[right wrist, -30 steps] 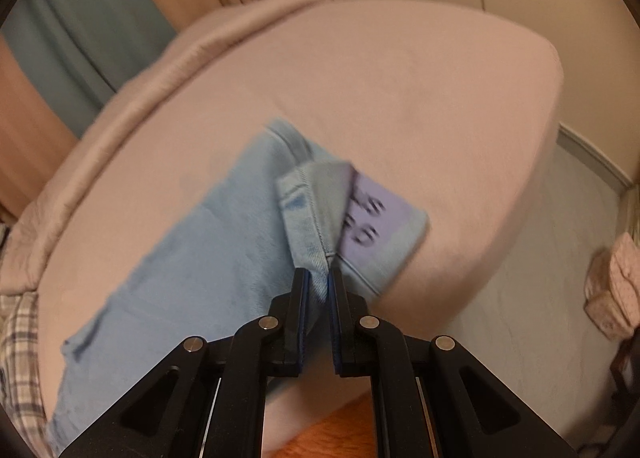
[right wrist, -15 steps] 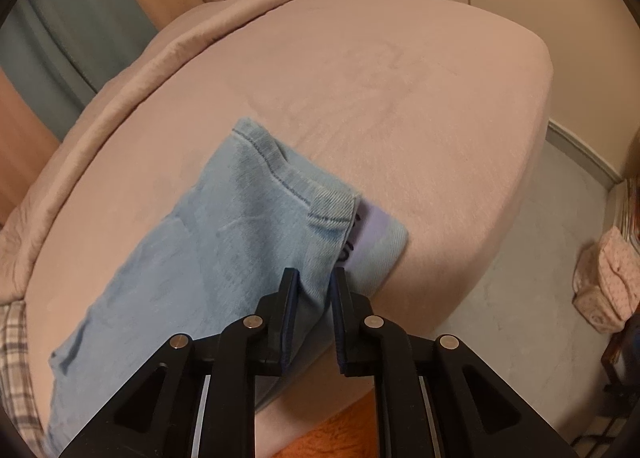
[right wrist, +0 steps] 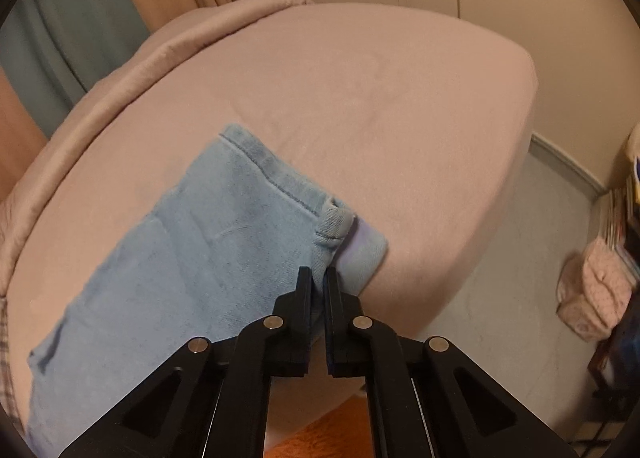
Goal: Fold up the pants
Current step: 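Hold the folded jeans down with both tools, pressing the layers flat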
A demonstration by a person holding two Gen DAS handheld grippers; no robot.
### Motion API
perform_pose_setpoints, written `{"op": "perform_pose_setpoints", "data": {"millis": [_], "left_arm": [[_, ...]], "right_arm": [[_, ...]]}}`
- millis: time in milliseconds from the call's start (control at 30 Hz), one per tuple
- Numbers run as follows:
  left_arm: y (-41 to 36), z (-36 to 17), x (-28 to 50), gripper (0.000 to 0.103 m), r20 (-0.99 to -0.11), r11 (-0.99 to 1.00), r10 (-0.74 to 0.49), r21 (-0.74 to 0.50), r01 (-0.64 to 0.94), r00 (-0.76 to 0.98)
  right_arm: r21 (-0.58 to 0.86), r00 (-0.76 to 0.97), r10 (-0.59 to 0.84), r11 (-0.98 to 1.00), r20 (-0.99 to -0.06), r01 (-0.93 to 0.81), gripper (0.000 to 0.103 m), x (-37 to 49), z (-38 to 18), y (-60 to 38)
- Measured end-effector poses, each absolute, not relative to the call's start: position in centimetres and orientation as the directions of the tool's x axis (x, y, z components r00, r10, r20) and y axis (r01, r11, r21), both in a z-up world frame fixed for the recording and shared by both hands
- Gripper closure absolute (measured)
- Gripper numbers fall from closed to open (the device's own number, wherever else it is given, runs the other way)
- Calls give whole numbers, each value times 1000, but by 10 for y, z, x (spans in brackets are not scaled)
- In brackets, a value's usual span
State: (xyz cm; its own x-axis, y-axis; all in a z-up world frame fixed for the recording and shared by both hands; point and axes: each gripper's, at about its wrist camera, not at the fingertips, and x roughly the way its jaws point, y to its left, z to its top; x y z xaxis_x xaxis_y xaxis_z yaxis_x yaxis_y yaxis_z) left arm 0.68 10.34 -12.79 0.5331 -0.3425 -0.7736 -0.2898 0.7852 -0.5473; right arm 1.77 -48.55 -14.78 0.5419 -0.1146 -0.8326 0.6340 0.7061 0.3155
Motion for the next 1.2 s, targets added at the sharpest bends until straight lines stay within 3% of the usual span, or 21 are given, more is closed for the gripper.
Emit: {"op": "perform_pose_setpoints", "data": {"millis": [167,1200], "left_arm": [[104,-128,7,87,-773,781,-346,-551,-293,532],[103,-127,7,86,-771,781,-345,-552,-292,536]], "right_arm": [[261,513,-145,726,-846,636,100,26,-144,-481],[257,514,-152,728,-844,636,100,22,-145,-480]]}}
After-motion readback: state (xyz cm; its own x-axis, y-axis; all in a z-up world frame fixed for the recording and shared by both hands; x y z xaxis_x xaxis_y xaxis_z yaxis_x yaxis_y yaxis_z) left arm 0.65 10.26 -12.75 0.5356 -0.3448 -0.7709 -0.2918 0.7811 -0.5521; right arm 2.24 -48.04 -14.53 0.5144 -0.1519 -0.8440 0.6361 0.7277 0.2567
